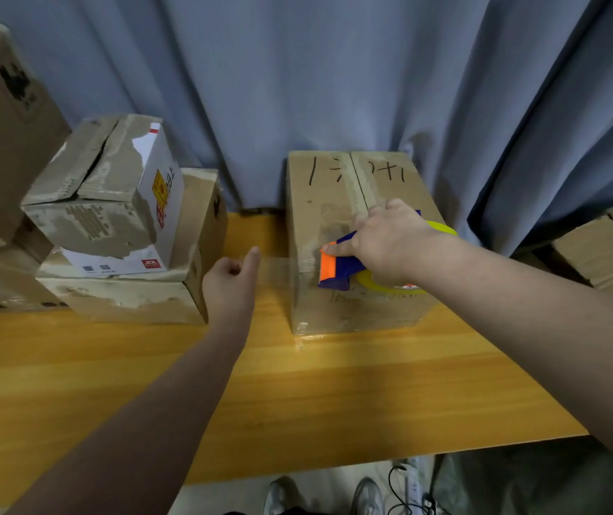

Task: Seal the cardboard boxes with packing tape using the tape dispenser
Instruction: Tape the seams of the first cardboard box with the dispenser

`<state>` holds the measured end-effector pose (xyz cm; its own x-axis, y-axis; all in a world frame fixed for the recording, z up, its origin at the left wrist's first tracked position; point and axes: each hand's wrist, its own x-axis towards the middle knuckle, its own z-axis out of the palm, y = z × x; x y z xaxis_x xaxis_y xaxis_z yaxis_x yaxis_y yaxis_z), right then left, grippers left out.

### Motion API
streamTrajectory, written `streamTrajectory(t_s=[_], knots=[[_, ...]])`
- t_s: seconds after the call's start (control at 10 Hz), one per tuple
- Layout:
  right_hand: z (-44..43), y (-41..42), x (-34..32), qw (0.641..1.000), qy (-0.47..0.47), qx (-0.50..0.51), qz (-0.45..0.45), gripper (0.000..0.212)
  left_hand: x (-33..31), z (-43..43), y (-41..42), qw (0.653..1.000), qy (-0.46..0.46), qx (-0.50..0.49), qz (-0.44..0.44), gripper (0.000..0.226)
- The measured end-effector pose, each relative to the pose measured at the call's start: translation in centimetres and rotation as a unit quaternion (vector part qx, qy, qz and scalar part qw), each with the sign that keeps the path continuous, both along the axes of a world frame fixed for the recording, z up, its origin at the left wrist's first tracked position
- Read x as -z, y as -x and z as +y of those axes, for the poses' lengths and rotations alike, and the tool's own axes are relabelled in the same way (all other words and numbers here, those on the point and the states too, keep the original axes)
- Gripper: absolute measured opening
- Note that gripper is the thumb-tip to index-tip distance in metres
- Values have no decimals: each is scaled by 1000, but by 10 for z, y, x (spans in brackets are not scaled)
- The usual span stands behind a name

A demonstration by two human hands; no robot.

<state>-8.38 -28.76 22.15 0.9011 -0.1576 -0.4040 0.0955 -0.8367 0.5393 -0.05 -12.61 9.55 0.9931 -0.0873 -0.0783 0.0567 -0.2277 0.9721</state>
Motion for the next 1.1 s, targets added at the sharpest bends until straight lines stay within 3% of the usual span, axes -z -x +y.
streamTrajectory(t_s=[0.3, 0.6, 0.8, 0.9, 1.0, 1.1], knots=[[10, -8, 1, 1000, 17, 17, 17, 65, 33, -2, -16, 980, -147, 88, 99, 44], [11, -8, 3, 999, 16, 27, 17, 68, 52, -36, 4, 941, -62, 87, 320, 39], [13, -8, 5, 999, 17, 33, 13, 69, 43, -35, 5, 929, -83, 137, 333, 44], [13, -7, 4, 999, 16, 34, 10, 70, 45, -31, 2, 924, -126, 142, 331, 62], [13, -6, 5, 999, 19, 34, 7, 70, 53, -27, -5, 951, -206, 102, 206, 74], [13, -5, 6, 999, 14, 32, 0, 67, 19, -31, -2, 971, -92, 135, 172, 68]])
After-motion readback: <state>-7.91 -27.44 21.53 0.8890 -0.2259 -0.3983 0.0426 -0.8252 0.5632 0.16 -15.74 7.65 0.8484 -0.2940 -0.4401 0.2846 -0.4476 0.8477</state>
